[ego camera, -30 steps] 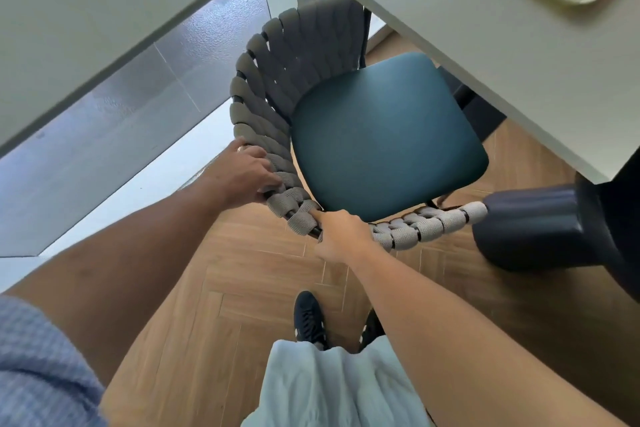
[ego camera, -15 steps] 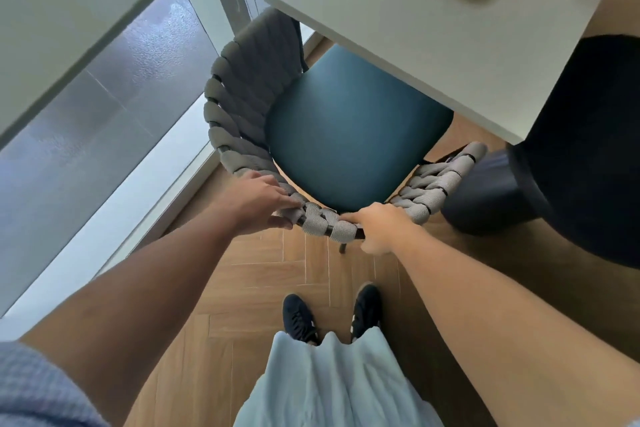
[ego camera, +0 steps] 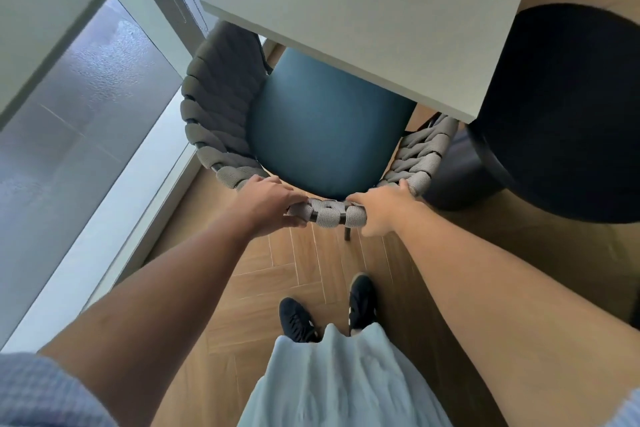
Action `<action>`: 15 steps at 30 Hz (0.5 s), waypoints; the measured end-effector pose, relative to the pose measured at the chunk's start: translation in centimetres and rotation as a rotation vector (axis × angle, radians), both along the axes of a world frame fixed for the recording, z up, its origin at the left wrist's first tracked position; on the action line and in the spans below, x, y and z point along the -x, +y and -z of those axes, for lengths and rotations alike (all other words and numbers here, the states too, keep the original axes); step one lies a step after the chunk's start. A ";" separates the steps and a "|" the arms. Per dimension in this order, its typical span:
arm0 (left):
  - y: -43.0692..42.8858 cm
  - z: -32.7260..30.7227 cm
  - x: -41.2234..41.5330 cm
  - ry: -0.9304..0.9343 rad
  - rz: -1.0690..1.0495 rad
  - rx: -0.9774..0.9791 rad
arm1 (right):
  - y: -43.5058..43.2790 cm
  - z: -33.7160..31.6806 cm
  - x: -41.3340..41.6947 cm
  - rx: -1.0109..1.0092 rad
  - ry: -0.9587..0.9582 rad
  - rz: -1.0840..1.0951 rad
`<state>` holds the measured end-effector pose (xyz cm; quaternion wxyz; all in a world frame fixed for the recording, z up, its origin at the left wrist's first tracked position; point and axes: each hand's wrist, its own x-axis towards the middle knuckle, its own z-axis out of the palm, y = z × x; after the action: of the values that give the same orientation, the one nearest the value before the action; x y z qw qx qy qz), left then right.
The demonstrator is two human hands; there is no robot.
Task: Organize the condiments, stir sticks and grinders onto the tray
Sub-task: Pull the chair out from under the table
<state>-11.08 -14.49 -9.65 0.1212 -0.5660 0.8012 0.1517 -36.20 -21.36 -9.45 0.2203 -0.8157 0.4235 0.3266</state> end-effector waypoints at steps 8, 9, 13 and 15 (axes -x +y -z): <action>-3.0 -2.1 -4.1 -0.074 0.045 -0.198 | 2.9 0.2 -1.8 0.037 -0.351 0.192; -3.3 -2.3 -4.5 -0.100 0.058 -0.211 | 3.5 0.3 -2.0 0.062 -0.380 0.220; -3.9 -2.2 -5.7 -0.131 0.096 -0.197 | 5.3 1.0 -2.7 0.189 -0.430 0.314; -3.9 -2.1 -6.2 -0.139 0.138 -0.195 | 5.9 1.3 -3.3 0.239 -0.413 0.323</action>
<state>-4.88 -18.37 -7.58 0.2409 -0.5042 0.8093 0.1808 -32.94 -15.41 -10.77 0.2535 -0.8072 0.5294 0.0622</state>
